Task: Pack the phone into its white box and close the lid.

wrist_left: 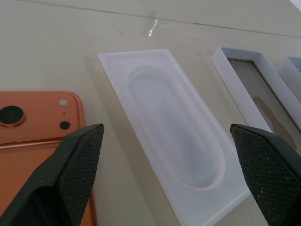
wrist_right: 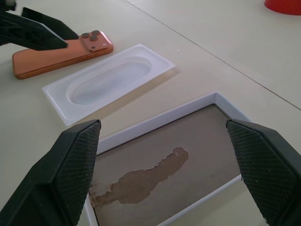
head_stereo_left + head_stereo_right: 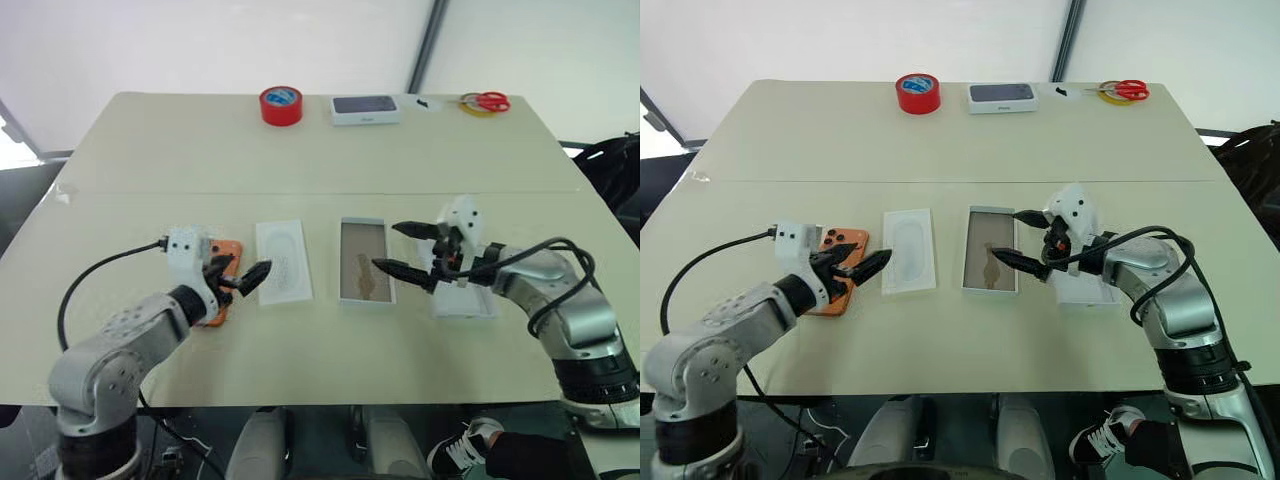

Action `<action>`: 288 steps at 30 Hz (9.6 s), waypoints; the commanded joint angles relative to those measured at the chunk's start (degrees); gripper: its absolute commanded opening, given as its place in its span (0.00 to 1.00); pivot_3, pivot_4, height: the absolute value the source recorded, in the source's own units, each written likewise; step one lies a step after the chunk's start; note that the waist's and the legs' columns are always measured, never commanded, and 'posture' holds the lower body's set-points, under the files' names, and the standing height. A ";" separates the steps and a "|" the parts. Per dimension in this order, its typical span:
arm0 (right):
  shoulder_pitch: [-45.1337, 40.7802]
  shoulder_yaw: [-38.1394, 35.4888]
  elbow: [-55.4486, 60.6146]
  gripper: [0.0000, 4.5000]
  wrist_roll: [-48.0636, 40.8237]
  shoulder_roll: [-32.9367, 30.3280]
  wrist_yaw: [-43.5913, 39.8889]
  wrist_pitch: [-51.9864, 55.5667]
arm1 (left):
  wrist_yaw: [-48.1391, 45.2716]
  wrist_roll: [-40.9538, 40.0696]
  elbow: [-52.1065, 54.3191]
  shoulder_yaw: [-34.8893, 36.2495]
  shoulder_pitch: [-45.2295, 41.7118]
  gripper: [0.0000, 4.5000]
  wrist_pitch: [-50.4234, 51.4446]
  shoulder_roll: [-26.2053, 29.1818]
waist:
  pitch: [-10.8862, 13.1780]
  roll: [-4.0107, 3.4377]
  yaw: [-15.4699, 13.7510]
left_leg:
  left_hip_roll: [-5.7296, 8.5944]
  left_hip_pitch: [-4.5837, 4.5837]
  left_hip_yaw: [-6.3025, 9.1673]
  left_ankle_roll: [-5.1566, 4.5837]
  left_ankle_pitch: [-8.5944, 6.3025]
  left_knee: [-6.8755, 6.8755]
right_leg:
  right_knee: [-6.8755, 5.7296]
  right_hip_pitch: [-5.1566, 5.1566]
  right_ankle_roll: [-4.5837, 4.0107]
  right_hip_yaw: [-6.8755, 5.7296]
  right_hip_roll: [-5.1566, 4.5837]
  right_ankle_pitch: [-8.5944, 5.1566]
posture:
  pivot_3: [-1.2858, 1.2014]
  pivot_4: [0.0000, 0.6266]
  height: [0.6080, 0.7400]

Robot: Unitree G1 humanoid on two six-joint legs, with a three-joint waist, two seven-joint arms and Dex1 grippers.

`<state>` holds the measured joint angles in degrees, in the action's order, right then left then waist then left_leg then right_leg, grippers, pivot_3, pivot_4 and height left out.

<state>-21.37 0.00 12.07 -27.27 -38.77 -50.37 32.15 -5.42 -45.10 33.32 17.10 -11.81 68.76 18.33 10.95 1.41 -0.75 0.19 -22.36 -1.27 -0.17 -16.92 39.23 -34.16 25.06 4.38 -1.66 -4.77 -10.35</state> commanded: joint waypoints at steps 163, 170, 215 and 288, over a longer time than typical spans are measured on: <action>-27.39 23.78 -17.05 0.00 35.28 26.83 10.19 4.01 | -13.12 -0.79 3.08 4.07 20.23 0.96 -23.84 21.84 | 0.07 0.03 1.62 | -0.04 -0.12 -0.01 0.24 0.11 -0.23 | -0.01 0.31 -0.21 -0.06 0.00 -0.09 | 0.52 0.24 0.94; -25.32 27.88 -11.99 0.00 33.01 34.10 10.64 8.84 | -0.90 -2.38 -5.51 11.49 14.89 0.96 -11.57 19.44 | 0.07 0.03 1.70 | -0.06 -0.09 0.04 0.23 0.12 -0.24 | -0.08 0.31 -0.11 -0.09 0.04 -0.03 | 0.52 0.24 0.94; -25.27 41.77 -17.22 0.00 35.98 36.59 7.16 12.75 | 5.99 -18.53 -4.81 16.23 -1.13 0.96 16.51 0.18 | -0.07 0.08 1.33 | 0.14 -0.01 0.16 0.30 0.14 -0.22 | -0.09 0.15 -0.21 -0.16 -0.17 -0.07 | 0.52 0.24 0.94; -26.35 38.08 -14.01 0.00 35.93 31.67 6.24 13.25 | 0.60 -22.41 -17.03 17.08 0.88 0.07 12.60 12.81 | -0.06 0.07 1.39 | 0.12 -0.06 0.14 0.32 0.12 -0.31 | -0.03 0.28 -0.25 -0.20 -0.30 -0.09 | 0.52 0.24 0.94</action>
<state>-46.91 39.51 -4.79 8.72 -6.74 -43.89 45.41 -6.60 -68.96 16.09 33.85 -11.88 81.45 30.71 10.89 1.48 0.64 0.32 -22.40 -1.13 0.15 -16.80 38.92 -34.18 25.32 4.13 -1.87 -5.08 -10.45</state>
